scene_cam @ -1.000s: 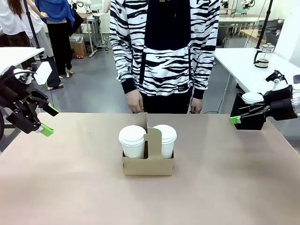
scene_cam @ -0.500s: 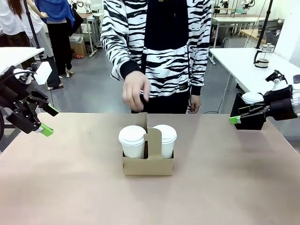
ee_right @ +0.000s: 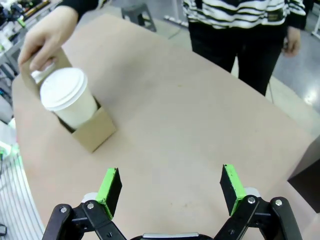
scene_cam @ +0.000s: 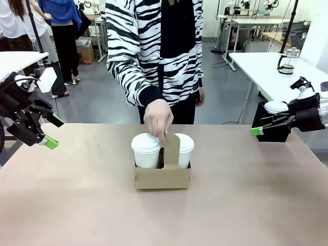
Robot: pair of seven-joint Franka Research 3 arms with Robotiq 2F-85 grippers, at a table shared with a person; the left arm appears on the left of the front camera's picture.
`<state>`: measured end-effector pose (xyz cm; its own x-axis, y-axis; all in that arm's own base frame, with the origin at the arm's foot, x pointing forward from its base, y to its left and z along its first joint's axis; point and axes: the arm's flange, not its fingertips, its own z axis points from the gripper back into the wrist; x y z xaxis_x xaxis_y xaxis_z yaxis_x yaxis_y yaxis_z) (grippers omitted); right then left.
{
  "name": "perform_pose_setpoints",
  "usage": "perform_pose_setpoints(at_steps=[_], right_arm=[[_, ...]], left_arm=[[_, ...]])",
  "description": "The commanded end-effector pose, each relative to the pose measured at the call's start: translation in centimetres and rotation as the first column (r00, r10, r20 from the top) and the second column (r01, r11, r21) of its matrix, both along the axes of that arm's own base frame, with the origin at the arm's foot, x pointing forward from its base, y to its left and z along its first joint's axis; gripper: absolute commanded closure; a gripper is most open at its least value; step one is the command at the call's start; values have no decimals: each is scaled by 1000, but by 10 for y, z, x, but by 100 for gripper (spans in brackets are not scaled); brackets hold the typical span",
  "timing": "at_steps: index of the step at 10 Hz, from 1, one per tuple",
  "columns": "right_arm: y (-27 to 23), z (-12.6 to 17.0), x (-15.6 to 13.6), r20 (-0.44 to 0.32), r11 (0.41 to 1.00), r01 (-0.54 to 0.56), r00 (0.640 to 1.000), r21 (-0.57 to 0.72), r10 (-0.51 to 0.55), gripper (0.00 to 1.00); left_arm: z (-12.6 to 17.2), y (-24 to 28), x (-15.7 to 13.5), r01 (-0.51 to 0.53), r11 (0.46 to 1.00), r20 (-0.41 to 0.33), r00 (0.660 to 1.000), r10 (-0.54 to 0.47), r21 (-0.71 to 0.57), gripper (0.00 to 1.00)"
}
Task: Pour a drink into a cup and package it in a carrier.
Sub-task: Insert the held 600 ml Paper Cup into the Cup Carrier.
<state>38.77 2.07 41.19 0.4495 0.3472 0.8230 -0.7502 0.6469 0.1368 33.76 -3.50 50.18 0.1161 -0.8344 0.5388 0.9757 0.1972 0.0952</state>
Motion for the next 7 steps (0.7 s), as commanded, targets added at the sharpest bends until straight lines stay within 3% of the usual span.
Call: perform_pose_setpoints(at_steps=[1, 7], right_arm=[[-1, 0, 1, 23, 1000, -23, 999, 1, 23, 0], [-1, 0, 1, 23, 1000, -23, 999, 1, 23, 0]], left_arm=[[-1, 2, 1, 24, 1000, 10, 1000, -24, -14, 0], [-1, 2, 1, 24, 1000, 10, 1000, -24, -14, 0]])
